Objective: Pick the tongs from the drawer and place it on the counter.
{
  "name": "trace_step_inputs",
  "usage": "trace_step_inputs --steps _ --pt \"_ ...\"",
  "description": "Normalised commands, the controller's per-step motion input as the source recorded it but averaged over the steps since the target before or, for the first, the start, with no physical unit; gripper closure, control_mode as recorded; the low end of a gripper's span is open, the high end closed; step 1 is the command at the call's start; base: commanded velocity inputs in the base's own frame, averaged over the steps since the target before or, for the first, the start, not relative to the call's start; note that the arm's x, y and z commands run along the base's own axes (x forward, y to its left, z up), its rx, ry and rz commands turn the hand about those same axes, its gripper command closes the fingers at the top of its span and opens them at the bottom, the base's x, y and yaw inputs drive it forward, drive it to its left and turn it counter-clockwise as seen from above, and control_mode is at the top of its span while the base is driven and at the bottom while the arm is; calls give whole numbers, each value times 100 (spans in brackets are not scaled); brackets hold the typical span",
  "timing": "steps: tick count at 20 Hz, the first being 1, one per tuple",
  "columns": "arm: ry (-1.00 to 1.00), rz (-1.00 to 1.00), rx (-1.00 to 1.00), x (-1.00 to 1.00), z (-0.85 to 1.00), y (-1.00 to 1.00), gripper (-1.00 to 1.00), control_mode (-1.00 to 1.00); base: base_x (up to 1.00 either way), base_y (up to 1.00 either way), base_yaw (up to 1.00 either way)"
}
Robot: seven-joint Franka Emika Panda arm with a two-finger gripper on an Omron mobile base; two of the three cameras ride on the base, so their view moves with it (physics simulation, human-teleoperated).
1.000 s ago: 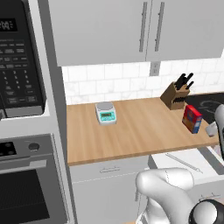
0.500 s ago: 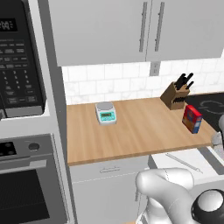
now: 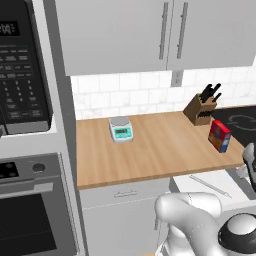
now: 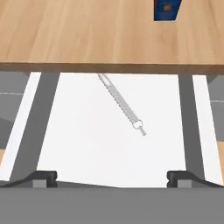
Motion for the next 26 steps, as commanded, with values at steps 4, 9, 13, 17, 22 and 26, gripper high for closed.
trace_step_inputs --steps 4,9,13,17,22,26 --pt "11 0 0 7 -49 0 -100 -100 0 0 0" --pt "14 0 0 11 -29 0 -100 -100 0 0 0" --pt "5 0 0 14 -32 0 -100 -100 0 0 0" --pt "0 0 5 11 -26 -9 -100 -100 0 0 0" --pt "0 0 6 4 -23 -8 -100 -100 0 0 0" --pt "0 0 2 5 -17 -3 -100 -100 0 0 0"
